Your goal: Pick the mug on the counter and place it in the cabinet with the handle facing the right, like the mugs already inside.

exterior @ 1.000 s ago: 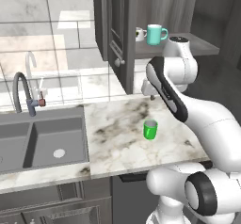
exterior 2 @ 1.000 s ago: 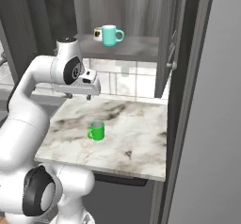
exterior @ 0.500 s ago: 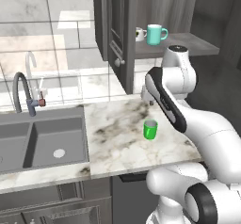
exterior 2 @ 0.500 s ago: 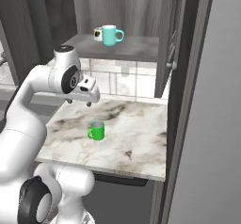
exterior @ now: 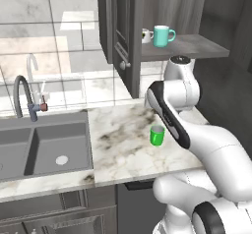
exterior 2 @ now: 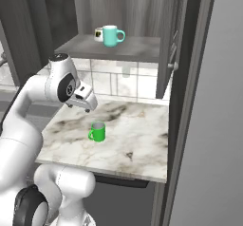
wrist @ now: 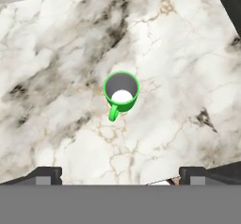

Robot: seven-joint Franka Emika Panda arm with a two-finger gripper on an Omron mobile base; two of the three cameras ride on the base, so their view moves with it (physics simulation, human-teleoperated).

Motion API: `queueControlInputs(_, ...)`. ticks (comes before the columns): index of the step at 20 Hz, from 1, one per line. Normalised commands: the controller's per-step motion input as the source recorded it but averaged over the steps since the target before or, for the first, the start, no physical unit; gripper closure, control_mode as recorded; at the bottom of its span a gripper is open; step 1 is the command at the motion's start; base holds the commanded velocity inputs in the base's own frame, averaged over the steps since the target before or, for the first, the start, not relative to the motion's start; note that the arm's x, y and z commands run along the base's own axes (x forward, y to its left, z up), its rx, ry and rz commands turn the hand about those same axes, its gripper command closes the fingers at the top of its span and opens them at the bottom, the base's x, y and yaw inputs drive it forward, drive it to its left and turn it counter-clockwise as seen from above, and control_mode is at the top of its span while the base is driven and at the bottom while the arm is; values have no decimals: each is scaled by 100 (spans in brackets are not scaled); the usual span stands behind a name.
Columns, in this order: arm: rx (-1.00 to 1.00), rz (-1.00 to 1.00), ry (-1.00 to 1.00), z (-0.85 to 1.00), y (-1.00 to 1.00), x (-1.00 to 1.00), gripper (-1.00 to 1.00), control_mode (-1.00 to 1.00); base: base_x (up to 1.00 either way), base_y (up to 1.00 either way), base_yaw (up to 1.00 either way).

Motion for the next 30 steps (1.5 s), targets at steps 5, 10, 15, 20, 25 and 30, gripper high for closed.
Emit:
queueControlInputs(5,0,-7,-3,-24,2,0,-100,-100,0,0,0)
queueControlInputs(10,-2,-5,-3,-32,0,0,-100,-100,0,0,0)
queueControlInputs(15,-3,-3,-4,-30,0,0,-100,-100,0,0,0)
queueControlInputs(20,-1,-2,-5,-29,0,0,-100,-100,0,0,0)
queueControlInputs(25,0,-1,-3,-29,0,0,-100,-100,0,0,0)
queueControlInputs(30,-1,0,-3,-29,0,0,-100,-100,0,0,0)
